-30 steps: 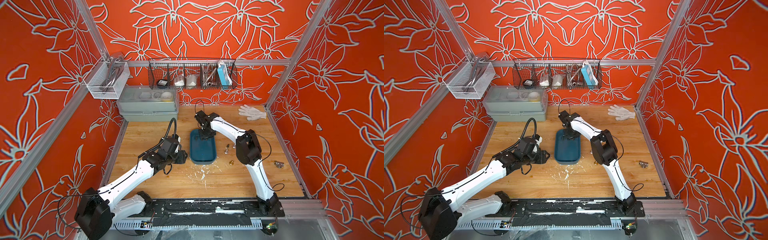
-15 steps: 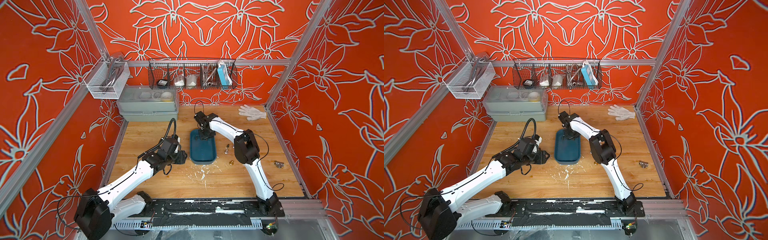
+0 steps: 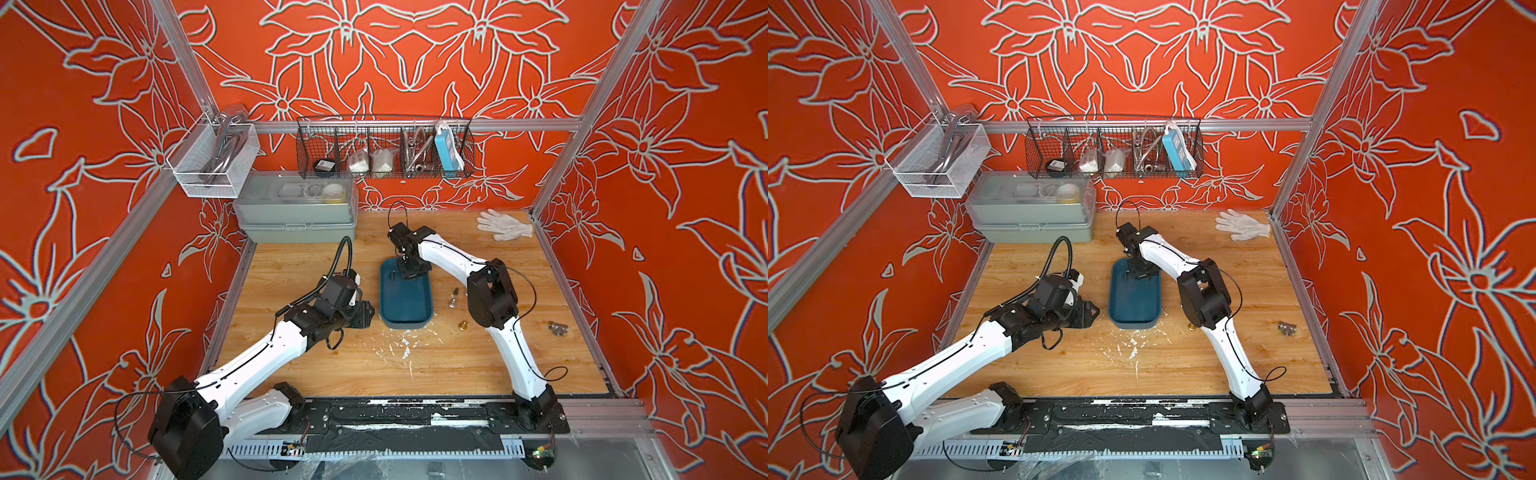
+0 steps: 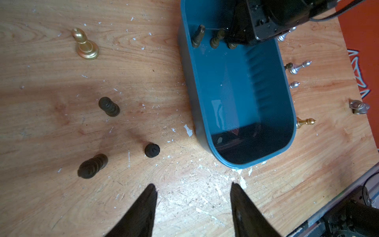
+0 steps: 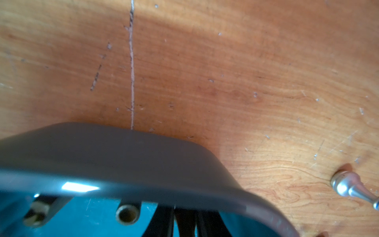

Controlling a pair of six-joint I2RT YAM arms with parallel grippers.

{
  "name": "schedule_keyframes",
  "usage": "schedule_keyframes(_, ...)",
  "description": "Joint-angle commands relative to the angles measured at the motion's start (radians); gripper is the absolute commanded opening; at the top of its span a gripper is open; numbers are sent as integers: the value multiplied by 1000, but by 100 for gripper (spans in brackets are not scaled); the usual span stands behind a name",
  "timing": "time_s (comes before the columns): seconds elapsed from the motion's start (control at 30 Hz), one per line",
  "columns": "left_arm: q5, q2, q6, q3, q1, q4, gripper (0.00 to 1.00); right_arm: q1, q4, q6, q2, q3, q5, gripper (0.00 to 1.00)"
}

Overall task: Put the chess pieces into the storage box
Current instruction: Place the chess piece in the storage box.

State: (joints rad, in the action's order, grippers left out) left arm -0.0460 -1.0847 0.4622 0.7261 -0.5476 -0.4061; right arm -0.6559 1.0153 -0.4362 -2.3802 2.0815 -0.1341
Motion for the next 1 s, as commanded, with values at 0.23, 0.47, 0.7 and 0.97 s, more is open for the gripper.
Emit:
schedule_keyframes(0.23,5,2,1,-7,8,4,58,1,30,2,-24,46,-16,26)
schedule_keyframes(0.47,3,1,-3,1,8,4,57,0,41,7,-20,74,-18,34)
schedule_keyframes(0.7,13,9,-2,31,9,-15,58,-1,80,23,37,101,0,42)
schedule_keyframes(0.97,-36,-43,-3,202,131,-91,59,-7,61,63,258,8,58,49)
